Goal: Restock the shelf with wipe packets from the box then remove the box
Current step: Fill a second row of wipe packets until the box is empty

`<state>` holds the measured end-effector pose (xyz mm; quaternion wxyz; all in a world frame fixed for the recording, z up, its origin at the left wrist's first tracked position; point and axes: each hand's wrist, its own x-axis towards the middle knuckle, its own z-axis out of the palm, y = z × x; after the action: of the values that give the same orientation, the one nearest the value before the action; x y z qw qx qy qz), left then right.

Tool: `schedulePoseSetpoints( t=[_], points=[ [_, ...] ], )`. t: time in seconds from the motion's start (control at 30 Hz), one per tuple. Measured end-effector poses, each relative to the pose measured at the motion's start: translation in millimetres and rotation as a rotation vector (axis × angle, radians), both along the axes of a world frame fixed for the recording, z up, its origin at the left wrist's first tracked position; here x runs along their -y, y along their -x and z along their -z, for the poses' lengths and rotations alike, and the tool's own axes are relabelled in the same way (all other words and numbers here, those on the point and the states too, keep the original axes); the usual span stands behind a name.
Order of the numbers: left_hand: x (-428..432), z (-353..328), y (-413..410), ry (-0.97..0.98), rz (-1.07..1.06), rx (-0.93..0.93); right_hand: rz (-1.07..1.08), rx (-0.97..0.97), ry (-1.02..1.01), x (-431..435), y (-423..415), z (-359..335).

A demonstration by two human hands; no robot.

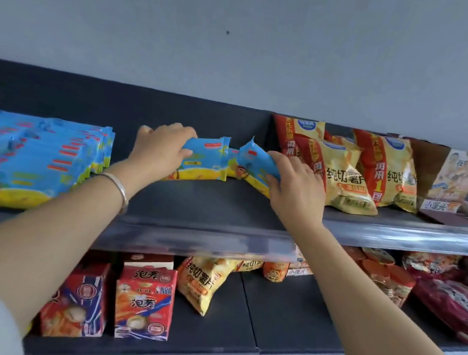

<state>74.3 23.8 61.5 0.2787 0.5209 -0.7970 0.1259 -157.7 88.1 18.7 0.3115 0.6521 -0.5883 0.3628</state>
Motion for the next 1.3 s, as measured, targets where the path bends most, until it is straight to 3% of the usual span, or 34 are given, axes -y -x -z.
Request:
schedulePoseSetpoints(
  t=[0.1,0.3,0.43,0.8,1.03,1.3],
  points=[
    [27.3,1.7,-28.5,0.026,-0.069,0.070,0.060,-0.086,-0.031,33.3,-27.5,-8.0],
    [79.3,16.4,-50.3,-0.093,-0.108,0.149,0.124,-0.080,-0.321,91.0,-40.7,-22.6],
    [111.5,25.5,-49.8,-0.163,-0.071,0.133,0.114,-0.034,-0.493,132.2,-33.2,-24.3],
    [196.1,32.8,-18.7,-0.304,-0.067,0.098,-0.048,-0.061,-0.732,243.6,-24.6,-13.0],
    [217.4,47.8,-9.3,-0.094,-0.052,0.173,-0.025,-0.256,-0.499,271.0,-16.2,6.2],
    [218.4,58.3,-3.0,-0.190,-0.026,0.267,-0.039,-0.273,-0.475,268.6,-19.2,15.0]
  ],
)
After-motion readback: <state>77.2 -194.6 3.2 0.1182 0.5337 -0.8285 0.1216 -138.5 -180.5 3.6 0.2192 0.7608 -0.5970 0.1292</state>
